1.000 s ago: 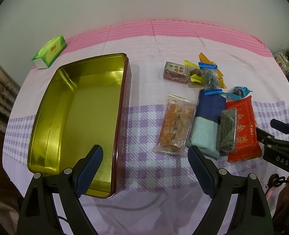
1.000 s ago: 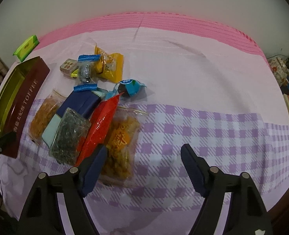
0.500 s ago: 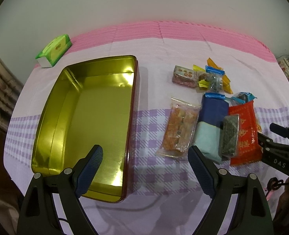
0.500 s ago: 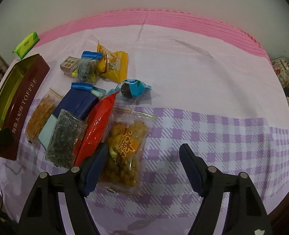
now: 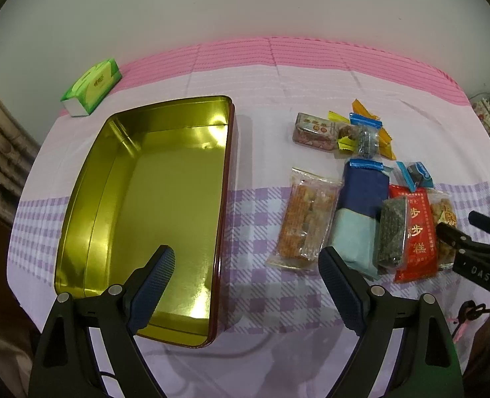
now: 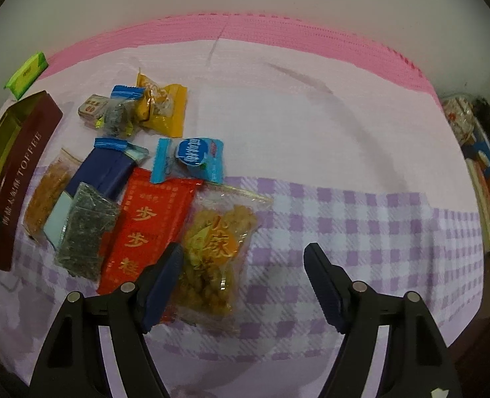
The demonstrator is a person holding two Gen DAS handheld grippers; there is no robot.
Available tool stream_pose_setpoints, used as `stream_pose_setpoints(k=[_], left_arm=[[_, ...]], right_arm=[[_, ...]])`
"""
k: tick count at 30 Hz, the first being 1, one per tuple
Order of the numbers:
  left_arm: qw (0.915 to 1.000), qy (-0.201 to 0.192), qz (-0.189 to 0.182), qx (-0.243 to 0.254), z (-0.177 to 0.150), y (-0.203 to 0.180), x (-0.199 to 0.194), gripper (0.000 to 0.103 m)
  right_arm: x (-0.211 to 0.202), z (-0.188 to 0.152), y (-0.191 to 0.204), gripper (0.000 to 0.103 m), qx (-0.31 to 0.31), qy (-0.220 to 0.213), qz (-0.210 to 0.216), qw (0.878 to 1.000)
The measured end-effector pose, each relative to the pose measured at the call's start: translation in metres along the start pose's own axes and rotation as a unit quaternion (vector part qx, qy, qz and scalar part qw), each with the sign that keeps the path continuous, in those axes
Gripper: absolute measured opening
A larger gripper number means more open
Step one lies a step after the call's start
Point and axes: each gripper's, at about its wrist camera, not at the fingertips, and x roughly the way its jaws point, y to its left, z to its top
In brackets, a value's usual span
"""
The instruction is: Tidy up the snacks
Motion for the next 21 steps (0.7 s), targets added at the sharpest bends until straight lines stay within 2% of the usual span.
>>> stream_pose_setpoints(k=[4, 6, 10, 12, 21], left_arm=[[1.0, -0.004, 0.003, 0.006, 0.003, -0.003, -0.001, 0.088], [1.0, -0.004, 0.003, 0.008, 0.004, -0.002, -0.001, 0.088], [1.0, 0.001, -0.003, 0.007, 0.008, 0.0, 0.0, 0.088], [0.9999, 0.007, -0.012, 0.005, 0.011, 0.001, 0.002, 0.088], [0.9977, 0.02, -0.04, 0.05, 0.027, -0.016, 0.004, 0.088]], right_arm=[[0.006, 0.0, 0.009, 0.069, -0.005, 0.006, -0.008, 1.0], [0.009, 0.0, 0.01, 0.06, 0.003, 0.012, 0.004, 1.0], [0.015, -0.001, 0.003, 0.05, 0.02, 0.02, 0.021, 0.999], [0.016, 0.0, 0.0, 0.039, 0.022, 0.014, 0.02, 0.999], [0.015, -0.003, -0.045, 0.039, 0.061, 0.007, 0.002, 0.998]])
